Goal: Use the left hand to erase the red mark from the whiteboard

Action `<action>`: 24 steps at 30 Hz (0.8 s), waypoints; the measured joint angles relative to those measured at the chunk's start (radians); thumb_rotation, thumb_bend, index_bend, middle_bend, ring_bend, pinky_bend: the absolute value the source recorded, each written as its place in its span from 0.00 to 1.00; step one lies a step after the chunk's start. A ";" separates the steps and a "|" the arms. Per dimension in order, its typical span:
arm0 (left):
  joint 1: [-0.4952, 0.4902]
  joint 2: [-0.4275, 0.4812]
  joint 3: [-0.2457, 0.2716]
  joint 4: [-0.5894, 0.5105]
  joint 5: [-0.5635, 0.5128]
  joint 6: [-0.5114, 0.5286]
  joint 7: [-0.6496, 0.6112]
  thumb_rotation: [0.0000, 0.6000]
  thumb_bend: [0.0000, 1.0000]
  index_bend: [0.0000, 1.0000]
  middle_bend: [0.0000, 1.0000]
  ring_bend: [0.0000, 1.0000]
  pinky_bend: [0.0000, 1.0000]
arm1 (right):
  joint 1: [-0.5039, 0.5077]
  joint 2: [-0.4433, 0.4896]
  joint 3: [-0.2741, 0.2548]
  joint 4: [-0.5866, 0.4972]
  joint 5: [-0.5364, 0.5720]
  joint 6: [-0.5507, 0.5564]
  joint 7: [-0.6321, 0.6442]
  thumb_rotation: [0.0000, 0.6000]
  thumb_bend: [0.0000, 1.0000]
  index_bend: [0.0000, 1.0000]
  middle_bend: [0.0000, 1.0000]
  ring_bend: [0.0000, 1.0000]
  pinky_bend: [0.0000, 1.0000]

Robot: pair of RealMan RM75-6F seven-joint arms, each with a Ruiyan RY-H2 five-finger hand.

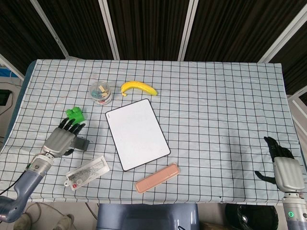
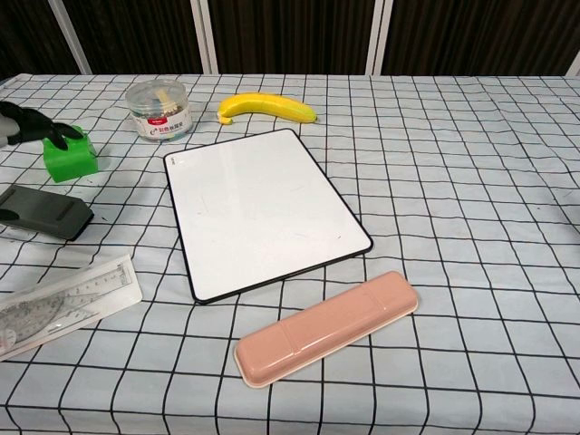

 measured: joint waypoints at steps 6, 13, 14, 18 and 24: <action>0.085 0.082 -0.012 -0.128 0.038 0.200 0.005 1.00 0.16 0.03 0.10 0.00 0.06 | 0.000 0.000 0.000 0.001 -0.003 0.002 0.000 1.00 0.04 0.06 0.12 0.21 0.21; 0.252 0.150 0.033 -0.215 0.089 0.376 -0.029 1.00 0.16 0.02 0.06 0.00 0.05 | -0.001 -0.001 -0.002 0.001 -0.010 0.005 -0.002 1.00 0.04 0.06 0.12 0.21 0.21; 0.270 0.155 0.042 -0.219 0.096 0.389 -0.041 1.00 0.16 0.02 0.06 0.00 0.05 | -0.001 -0.001 -0.003 0.001 -0.011 0.007 -0.003 1.00 0.04 0.06 0.12 0.21 0.21; 0.332 0.164 0.073 -0.223 0.121 0.444 -0.094 1.00 0.16 0.03 0.06 0.00 0.05 | -0.002 -0.002 -0.003 0.001 -0.012 0.009 -0.003 1.00 0.04 0.06 0.12 0.21 0.21; 0.357 0.156 0.064 -0.197 0.134 0.462 -0.151 1.00 0.16 0.03 0.07 0.00 0.05 | -0.004 -0.001 -0.003 0.004 -0.013 0.012 0.001 1.00 0.04 0.06 0.12 0.21 0.21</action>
